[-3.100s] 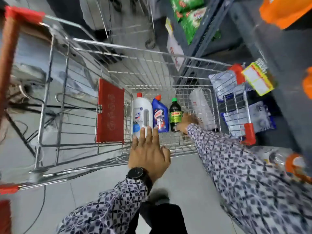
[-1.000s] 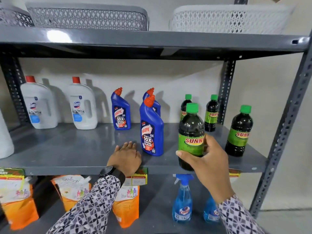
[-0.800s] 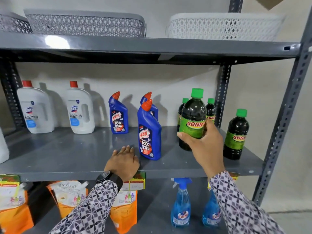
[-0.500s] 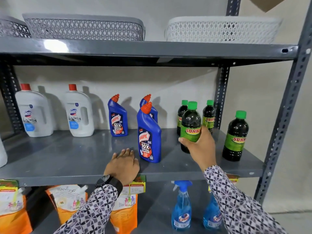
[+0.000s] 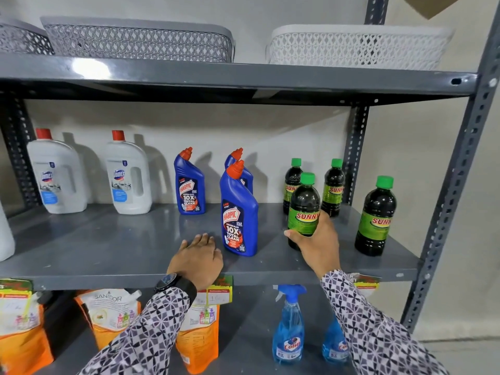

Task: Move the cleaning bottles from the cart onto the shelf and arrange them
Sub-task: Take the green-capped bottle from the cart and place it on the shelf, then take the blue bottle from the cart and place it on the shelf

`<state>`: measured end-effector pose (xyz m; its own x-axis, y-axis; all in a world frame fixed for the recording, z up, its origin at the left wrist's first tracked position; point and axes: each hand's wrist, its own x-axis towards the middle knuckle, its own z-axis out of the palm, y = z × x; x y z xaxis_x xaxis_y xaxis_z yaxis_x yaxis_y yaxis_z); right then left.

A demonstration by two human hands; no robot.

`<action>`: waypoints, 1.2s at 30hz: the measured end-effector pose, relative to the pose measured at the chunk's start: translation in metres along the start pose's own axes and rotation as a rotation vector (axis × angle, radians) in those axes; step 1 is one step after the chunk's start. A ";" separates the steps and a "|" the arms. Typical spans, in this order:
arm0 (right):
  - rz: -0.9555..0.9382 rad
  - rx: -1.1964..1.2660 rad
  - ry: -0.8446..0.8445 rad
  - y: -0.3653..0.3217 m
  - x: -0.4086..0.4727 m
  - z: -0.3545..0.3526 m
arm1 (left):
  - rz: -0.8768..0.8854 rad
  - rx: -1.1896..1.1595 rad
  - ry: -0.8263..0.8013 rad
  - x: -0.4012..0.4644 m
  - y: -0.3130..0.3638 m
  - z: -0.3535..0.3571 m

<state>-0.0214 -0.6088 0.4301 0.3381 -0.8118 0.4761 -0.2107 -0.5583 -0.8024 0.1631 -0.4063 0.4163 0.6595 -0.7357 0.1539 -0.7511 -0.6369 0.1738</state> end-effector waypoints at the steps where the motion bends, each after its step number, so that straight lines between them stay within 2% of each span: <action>1: 0.001 0.002 -0.008 0.000 -0.001 -0.001 | -0.001 0.001 0.003 0.000 0.000 -0.001; 4: -0.004 -0.018 -0.034 -0.004 -0.009 -0.005 | 0.010 -0.058 0.052 -0.006 0.001 -0.003; 6: -0.020 -0.044 0.033 -0.009 -0.024 -0.010 | 0.046 -0.139 0.176 -0.020 0.003 -0.005; 9: -0.241 -0.034 0.227 -0.019 -0.056 -0.005 | 0.069 -0.312 0.434 -0.065 -0.005 0.000; 11: -0.413 0.021 0.241 -0.026 -0.084 0.010 | 0.027 -0.394 0.580 -0.105 -0.021 0.009; 13: -0.532 0.065 0.083 -0.036 -0.119 0.041 | -0.055 -0.425 0.669 -0.149 -0.050 0.025; 16: -0.685 0.082 -0.280 -0.054 -0.192 0.103 | -0.249 -0.445 0.670 -0.218 -0.104 0.060; 18: -0.750 0.087 -0.569 -0.059 -0.249 0.156 | -0.444 -0.454 0.558 -0.266 -0.147 0.093; 20: -0.736 0.059 -0.831 -0.057 -0.298 0.201 | -0.604 -0.446 0.394 -0.306 -0.177 0.128; 23: -0.616 -0.005 -1.207 -0.044 -0.377 0.270 | -0.902 -0.500 0.180 -0.367 -0.225 0.184; 26: -0.484 -0.143 -1.534 -0.023 -0.452 0.341 | -1.222 -0.649 0.018 -0.419 -0.279 0.243; 29: -0.316 -0.372 -1.758 0.007 -0.511 0.393 | -1.398 -0.808 -0.051 -0.452 -0.327 0.302; 32: -0.181 -0.511 -1.924 0.044 -0.568 0.446 | -1.585 -1.115 -0.116 -0.481 -0.383 0.383; 35: -0.162 -0.632 -2.024 0.082 -0.605 0.479 | -1.591 -1.382 -0.175 -0.499 -0.408 0.441; 36: -0.175 -0.671 -2.036 0.094 -0.618 0.492 | -1.569 -1.439 -0.138 -0.501 -0.413 0.455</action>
<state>0.2014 -0.0758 -0.1169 0.5457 0.2474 -0.8006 -0.1296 -0.9190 -0.3723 0.1293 0.1202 -0.1751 0.5014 0.0450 -0.8640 0.8648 -0.0566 0.4989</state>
